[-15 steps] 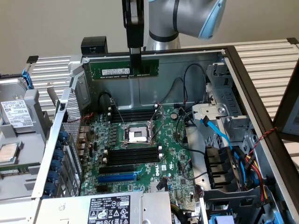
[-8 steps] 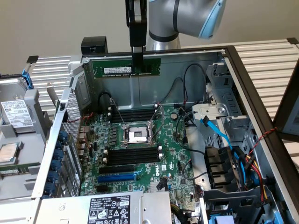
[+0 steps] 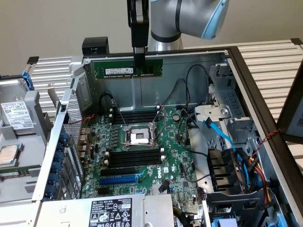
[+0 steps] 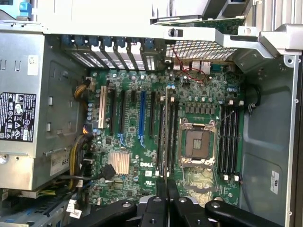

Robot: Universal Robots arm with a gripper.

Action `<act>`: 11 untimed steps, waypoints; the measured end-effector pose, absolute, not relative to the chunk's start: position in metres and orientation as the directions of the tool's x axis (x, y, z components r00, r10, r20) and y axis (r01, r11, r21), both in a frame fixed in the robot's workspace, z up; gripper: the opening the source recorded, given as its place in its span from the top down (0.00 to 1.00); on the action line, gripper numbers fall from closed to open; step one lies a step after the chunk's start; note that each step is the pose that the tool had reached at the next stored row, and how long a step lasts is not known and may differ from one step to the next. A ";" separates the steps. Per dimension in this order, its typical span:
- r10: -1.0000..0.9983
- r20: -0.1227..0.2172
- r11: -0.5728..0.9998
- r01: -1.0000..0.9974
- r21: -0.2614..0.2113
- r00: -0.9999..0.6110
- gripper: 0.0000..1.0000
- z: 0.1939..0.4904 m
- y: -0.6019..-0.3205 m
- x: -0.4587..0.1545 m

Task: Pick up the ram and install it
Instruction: 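Insert the ram into the slot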

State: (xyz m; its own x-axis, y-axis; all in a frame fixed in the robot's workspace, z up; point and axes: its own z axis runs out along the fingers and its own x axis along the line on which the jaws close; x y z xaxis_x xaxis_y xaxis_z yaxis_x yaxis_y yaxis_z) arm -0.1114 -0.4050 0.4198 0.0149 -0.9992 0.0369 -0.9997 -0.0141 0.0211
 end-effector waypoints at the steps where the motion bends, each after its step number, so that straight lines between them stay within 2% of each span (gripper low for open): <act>1: -0.999 0.037 -0.014 -1.000 0.021 0.015 0.88 0.420 -0.405 -0.111; 11: -0.999 0.032 -0.002 -1.000 0.019 0.002 0.88 0.405 -0.405 -0.110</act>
